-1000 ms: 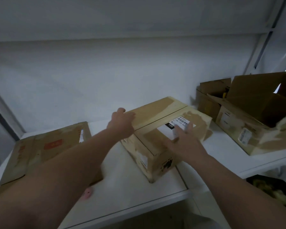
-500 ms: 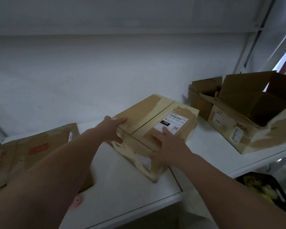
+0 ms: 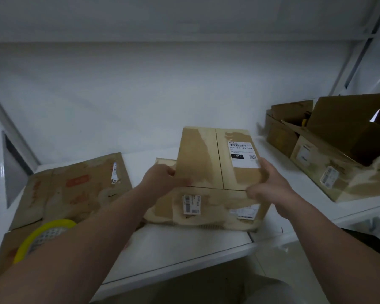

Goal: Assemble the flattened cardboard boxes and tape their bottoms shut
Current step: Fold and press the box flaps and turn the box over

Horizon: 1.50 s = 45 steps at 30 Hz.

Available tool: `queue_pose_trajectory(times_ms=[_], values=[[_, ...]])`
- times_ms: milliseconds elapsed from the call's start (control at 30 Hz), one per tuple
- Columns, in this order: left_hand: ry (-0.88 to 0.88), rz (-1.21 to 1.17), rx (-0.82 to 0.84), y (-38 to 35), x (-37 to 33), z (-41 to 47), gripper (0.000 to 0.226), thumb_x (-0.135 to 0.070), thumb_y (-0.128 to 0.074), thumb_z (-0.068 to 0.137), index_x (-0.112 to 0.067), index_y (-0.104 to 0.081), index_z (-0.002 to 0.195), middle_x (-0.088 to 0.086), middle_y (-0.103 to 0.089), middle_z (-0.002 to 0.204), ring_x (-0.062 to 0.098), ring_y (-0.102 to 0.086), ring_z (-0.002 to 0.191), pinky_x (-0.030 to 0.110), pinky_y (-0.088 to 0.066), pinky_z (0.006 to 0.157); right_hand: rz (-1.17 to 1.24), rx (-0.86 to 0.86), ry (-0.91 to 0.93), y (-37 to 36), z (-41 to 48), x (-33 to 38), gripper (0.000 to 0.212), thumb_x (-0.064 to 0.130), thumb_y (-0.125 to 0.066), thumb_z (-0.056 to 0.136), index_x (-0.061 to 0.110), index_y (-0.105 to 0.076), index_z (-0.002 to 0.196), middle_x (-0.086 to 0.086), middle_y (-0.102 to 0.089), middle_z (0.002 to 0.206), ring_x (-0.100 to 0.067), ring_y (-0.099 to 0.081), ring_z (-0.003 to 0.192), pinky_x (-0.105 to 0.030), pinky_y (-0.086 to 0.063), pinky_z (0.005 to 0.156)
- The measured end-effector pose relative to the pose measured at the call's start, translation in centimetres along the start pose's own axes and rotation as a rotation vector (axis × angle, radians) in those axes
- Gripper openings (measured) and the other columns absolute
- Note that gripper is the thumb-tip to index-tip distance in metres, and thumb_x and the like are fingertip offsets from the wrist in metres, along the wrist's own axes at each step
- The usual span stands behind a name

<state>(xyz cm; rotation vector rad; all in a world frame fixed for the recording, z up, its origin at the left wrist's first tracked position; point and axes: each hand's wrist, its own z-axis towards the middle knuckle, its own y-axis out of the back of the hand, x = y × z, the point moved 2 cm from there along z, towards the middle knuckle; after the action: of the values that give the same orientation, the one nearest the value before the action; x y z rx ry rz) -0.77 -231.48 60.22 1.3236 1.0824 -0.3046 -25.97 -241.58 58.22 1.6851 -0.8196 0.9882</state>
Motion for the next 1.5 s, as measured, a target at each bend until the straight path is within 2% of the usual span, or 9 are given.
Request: queue_pose_trajectory(times_ms=[167,400,633,800,1067,1167,1300,1400,1500], values=[[0.261,-0.438,-0.017,-0.8,1.1,-2.1,0.047,-0.044,-0.070,0.082,-0.004,-0.063,0.107,0.005,-0.059,0.094,0.023,-0.054,0.090,0.037,-0.050,0.074,0.318,-0.101,-0.113,0.0,-0.6,0.1,0.071,0.015,-0.060,0.081,0.032,-0.034,0.145,0.003,-0.048,0.131,-0.019,-0.050,0.104,-0.032,-0.040,0.072],[0.364,-0.609,-0.045,-0.6,1.8,-3.3,0.027,-0.024,-0.066,0.087,-0.004,-0.062,0.104,0.012,-0.064,0.100,0.027,-0.060,0.093,0.041,-0.052,0.078,-0.002,-0.213,-0.054,-1.9,-1.2,1.0,0.061,0.026,-0.063,0.084,0.024,-0.040,0.140,0.001,-0.053,0.122,-0.020,-0.048,0.102,-0.033,-0.040,0.084],[0.167,0.082,-0.276,5.0,6.0,-4.7,0.021,-0.022,-0.057,0.090,-0.005,-0.069,0.085,0.012,-0.069,0.084,0.026,-0.062,0.074,0.032,-0.051,0.067,-0.678,-0.422,0.096,-7.1,-3.3,4.9,0.055,0.032,-0.061,0.078,0.021,-0.048,0.130,-0.009,-0.041,0.140,-0.033,-0.033,0.126,-0.048,-0.027,0.103],[0.406,0.738,-0.077,7.9,14.6,-6.0,0.055,-0.055,-0.055,0.072,-0.025,-0.051,0.118,0.008,-0.052,0.118,0.033,-0.050,0.111,0.041,-0.049,0.088,-0.714,-0.239,0.395,-13.2,-5.4,7.4,0.044,0.036,-0.056,0.084,0.023,-0.052,0.126,-0.002,-0.051,0.128,-0.027,-0.039,0.118,-0.040,-0.033,0.097],[0.391,0.774,-0.045,8.6,17.7,-8.5,0.069,-0.005,-0.041,0.092,-0.034,-0.016,0.150,0.005,-0.060,0.117,0.022,-0.059,0.097,0.032,-0.052,0.072,-0.684,-0.090,0.563,-17.9,-7.5,8.3,0.043,0.033,-0.054,0.085,0.025,-0.055,0.127,0.000,-0.056,0.127,-0.024,-0.046,0.115,-0.037,-0.032,0.101],[0.281,0.631,-0.242,9.6,16.4,-8.5,0.060,-0.010,-0.052,0.088,-0.024,-0.034,0.143,0.006,-0.062,0.113,0.022,-0.058,0.092,0.033,-0.049,0.070,-0.616,-0.056,0.629,-18.1,-8.6,8.9,0.039,0.024,-0.055,0.088,0.021,-0.056,0.128,0.001,-0.056,0.129,-0.020,-0.042,0.119,-0.032,-0.029,0.102],[0.125,-0.017,-0.400,10.7,12.1,-9.1,0.056,-0.010,-0.067,0.084,-0.030,-0.046,0.133,0.007,-0.058,0.114,0.028,-0.056,0.096,0.035,-0.049,0.076,-0.368,0.086,0.660,-19.0,-10.0,9.1,0.039,0.027,-0.063,0.087,0.022,-0.059,0.125,0.003,-0.060,0.121,-0.018,-0.045,0.120,-0.030,-0.038,0.099],[0.085,-0.542,-0.281,10.2,8.3,-10.2,0.045,-0.007,-0.069,0.085,-0.031,-0.057,0.121,0.012,-0.061,0.102,0.032,-0.063,0.092,0.046,-0.056,0.080,-0.278,0.247,0.610,-19.6,-10.9,8.8,0.058,0.043,-0.074,0.075,0.030,-0.055,0.129,0.014,-0.058,0.112,-0.011,-0.047,0.115,-0.030,-0.042,0.091],[0.059,-0.751,-0.150,8.7,5.3,-10.8,0.035,-0.005,-0.066,0.087,-0.032,-0.063,0.109,0.011,-0.065,0.102,0.024,-0.065,0.082,0.032,-0.056,0.065,-0.289,0.292,0.600,-19.2,-11.5,8.7,0.081,0.052,-0.082,0.060,0.033,-0.047,0.131,0.014,-0.057,0.115,-0.010,-0.053,0.108,-0.031,-0.049,0.083]])
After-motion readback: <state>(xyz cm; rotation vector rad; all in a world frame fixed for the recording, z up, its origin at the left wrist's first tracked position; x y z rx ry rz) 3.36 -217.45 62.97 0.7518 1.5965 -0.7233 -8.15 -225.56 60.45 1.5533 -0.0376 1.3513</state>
